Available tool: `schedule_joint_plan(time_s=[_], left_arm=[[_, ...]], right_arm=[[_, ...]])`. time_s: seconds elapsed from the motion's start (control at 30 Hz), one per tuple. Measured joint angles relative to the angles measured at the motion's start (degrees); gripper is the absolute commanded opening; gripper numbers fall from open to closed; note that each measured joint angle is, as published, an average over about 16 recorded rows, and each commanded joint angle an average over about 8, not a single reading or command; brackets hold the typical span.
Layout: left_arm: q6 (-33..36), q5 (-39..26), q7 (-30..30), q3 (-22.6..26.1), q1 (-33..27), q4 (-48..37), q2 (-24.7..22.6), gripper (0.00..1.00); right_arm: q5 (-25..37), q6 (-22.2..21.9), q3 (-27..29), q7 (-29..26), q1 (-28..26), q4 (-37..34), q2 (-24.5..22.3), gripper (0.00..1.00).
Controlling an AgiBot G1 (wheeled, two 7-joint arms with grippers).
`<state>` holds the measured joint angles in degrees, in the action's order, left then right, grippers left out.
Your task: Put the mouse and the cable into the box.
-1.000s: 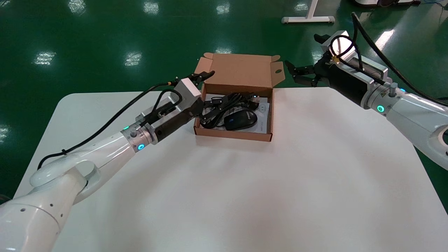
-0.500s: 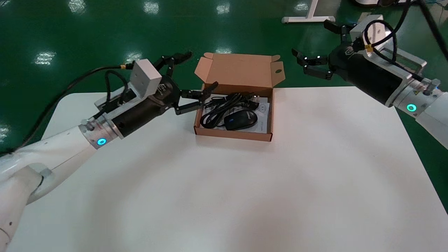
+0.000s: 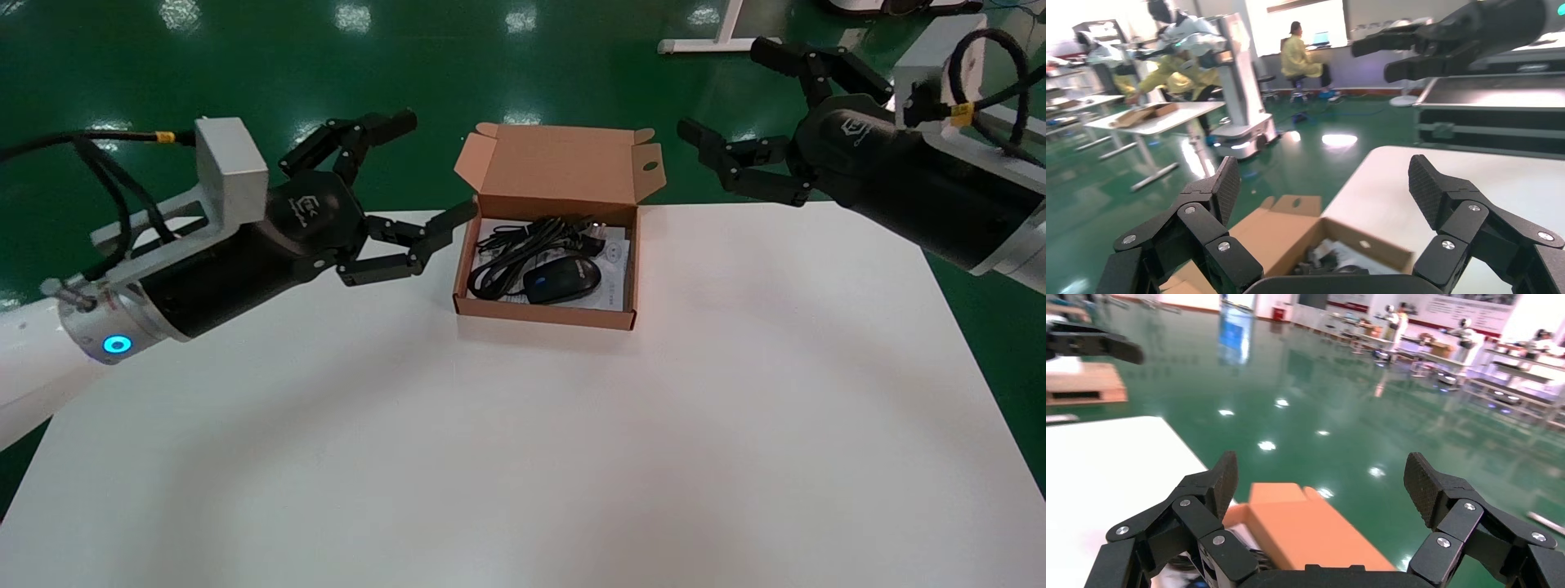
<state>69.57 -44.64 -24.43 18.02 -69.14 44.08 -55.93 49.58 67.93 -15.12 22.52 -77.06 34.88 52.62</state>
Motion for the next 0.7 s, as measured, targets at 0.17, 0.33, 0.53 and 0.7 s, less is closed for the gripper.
schedule_joint_plan(time_s=[0.17,0.33,0.53,0.7], left_arm=[[2.7,0.5,5.9,-0.3,1.3,4.9,3.5,1.0],[5.5,0.9,12.0,-0.7,2.6,10.0,7.1,1.0],[9.0,1.6,19.7,-1.1,4.2,16.5,11.7,1.0],[12.0,2.1,26.2,-1.5,5.6,22.0,15.6,1.0]], right_arm=[[-1.2,2.8,-0.1,-5.2,2.4,6.1,-2.8,1.0],[-2.5,5.7,-0.3,-10.6,4.9,12.3,-5.6,1.0],[-4.0,9.3,-0.5,-17.4,8.1,20.3,-9.2,1.0],[-5.4,12.4,-0.6,-23.2,10.8,27.0,-12.3,1.0]])
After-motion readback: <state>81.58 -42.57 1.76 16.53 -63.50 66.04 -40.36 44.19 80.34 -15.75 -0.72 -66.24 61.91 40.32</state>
